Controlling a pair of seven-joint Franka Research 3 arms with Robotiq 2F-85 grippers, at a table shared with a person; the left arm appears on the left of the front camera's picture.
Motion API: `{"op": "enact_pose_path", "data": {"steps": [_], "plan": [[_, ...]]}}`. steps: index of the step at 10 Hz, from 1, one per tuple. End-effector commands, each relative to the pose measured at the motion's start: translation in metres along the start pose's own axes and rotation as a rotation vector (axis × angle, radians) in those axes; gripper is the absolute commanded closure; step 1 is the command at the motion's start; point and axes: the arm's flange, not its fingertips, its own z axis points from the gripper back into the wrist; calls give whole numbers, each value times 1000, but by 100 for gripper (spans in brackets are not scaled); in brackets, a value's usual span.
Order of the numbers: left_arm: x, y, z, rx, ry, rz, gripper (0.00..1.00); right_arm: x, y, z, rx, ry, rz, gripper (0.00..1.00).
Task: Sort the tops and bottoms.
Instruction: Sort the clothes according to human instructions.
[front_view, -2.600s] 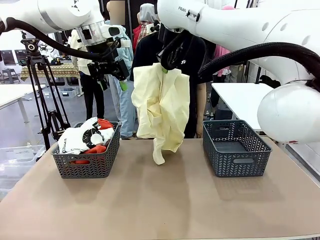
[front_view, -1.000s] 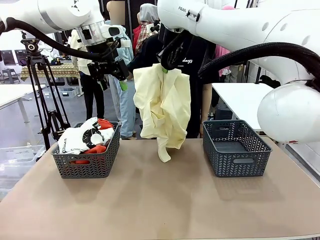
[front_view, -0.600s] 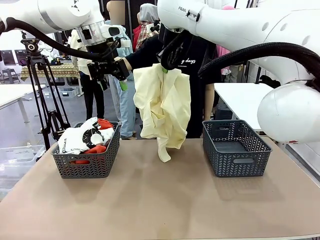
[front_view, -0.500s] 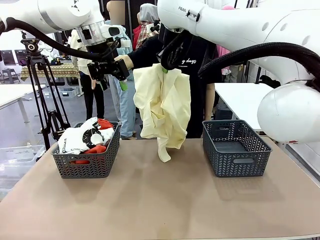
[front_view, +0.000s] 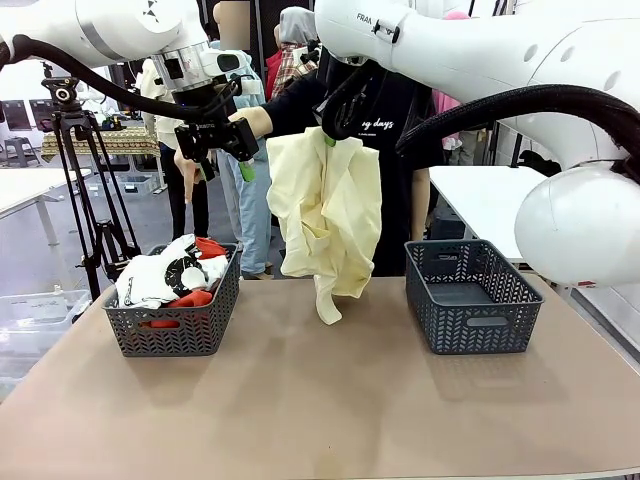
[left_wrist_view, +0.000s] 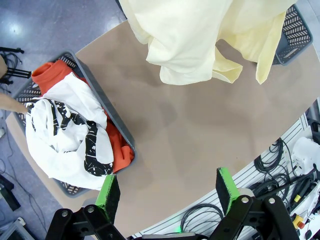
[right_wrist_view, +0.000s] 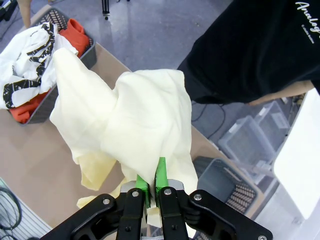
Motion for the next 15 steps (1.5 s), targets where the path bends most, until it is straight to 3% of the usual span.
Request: {"op": "enact_pose_path", "data": {"steps": [1,9,12,15], "plan": [[-4,1,1,1,5,3,0,-1,0,3,5,-1,-4,100],[0,0,0,0,0,0,0,-1,0,3,5,-1,-4,100],[-51,8,44,60,-5,28,0,-1,0,3,5,-1,-4,100],[-107,19,96,89,-74,61,0,-1,0,3,5,-1,-4,100]]}}
